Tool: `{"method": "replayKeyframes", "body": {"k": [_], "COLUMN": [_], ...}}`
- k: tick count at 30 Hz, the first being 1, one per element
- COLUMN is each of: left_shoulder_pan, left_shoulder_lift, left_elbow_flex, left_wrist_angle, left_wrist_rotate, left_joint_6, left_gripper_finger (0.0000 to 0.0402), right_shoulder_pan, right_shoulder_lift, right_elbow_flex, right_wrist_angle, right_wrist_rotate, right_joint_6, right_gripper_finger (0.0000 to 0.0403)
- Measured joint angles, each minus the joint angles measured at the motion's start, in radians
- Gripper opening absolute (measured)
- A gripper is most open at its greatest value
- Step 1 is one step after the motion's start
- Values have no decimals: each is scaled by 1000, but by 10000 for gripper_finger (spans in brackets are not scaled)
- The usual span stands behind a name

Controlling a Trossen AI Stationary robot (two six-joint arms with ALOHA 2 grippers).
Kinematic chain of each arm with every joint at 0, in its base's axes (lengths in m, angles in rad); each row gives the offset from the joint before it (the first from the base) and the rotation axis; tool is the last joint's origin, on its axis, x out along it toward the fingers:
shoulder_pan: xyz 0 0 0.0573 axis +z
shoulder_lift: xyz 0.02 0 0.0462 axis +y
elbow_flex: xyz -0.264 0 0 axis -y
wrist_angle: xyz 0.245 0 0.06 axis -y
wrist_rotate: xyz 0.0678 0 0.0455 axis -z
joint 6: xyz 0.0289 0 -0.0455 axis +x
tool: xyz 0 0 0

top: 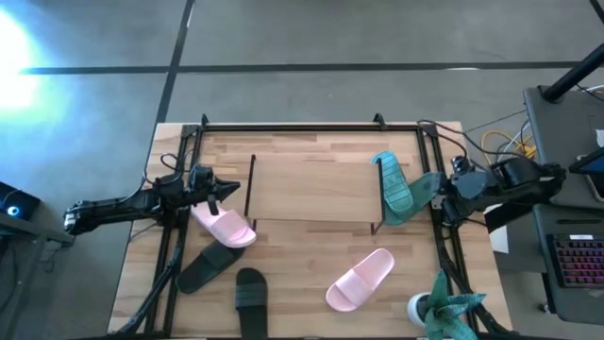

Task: Pick and place slides into the shelf
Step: Put the green slipper on the shelf

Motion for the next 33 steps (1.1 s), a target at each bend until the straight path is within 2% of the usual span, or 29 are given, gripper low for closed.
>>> {"method": "replayKeyframes", "body": {"k": [12,18,23,27,33], "left_shoulder_pan": [0,0,0,0,0], "left_shoulder_lift": [-2,0,-2,-1,0], "left_elbow_flex": [0,0,0,0,0], "left_wrist_angle": [0,1,1,1,1], "left_wrist_rotate": [0,0,0,0,0], "left_joint_6": [0,0,0,0,0], "left_gripper_finger": [12,12,12,12,12], "right_shoulder_pan": [0,0,0,0,-28], "right_shoulder_lift": [154,273,399,472,478], "right_elbow_flex": [16,38,51,50,49], "right_wrist_angle": [18,48,31,-19,-14], "right_wrist_rotate": [-3,-19,-129,-200,-255], "right_joint_6": [26,-175,-390,-365,-306], "right_gripper_finger": [174,174,174,173,165]}}
